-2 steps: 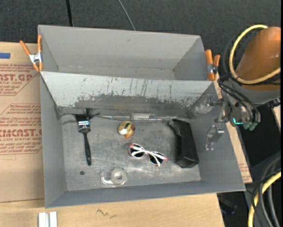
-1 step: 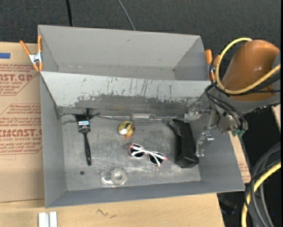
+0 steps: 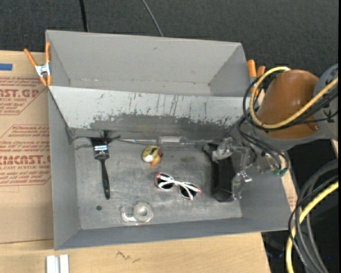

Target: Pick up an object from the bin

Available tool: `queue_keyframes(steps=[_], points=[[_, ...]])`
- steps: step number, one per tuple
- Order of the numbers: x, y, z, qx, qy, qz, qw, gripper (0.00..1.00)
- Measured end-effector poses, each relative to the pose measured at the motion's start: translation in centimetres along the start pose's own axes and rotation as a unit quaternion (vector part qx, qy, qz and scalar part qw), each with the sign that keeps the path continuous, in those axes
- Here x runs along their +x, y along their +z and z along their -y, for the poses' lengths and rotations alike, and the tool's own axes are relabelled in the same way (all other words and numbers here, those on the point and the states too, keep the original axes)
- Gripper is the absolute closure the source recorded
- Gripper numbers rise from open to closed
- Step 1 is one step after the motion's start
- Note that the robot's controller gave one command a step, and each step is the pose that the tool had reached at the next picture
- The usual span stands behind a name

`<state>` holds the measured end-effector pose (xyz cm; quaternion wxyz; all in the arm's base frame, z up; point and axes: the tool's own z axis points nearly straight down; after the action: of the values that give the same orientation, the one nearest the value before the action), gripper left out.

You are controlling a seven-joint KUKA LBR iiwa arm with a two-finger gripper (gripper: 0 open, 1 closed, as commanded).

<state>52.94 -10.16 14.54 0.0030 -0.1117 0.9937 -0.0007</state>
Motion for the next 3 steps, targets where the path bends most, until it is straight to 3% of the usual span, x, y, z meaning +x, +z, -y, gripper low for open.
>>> queue_keyframes(steps=[1,2,3], points=[[-2.9,4.3,-2.1,-0.001,0.000,-0.0013,1.0000,0.00],[-4.0,5.8,-2.3,-0.002,0.061,-0.0021,0.9981,0.00],[-2.2,6.5,-6.6,0.000,-0.041,-0.0022,0.9992,0.00]])
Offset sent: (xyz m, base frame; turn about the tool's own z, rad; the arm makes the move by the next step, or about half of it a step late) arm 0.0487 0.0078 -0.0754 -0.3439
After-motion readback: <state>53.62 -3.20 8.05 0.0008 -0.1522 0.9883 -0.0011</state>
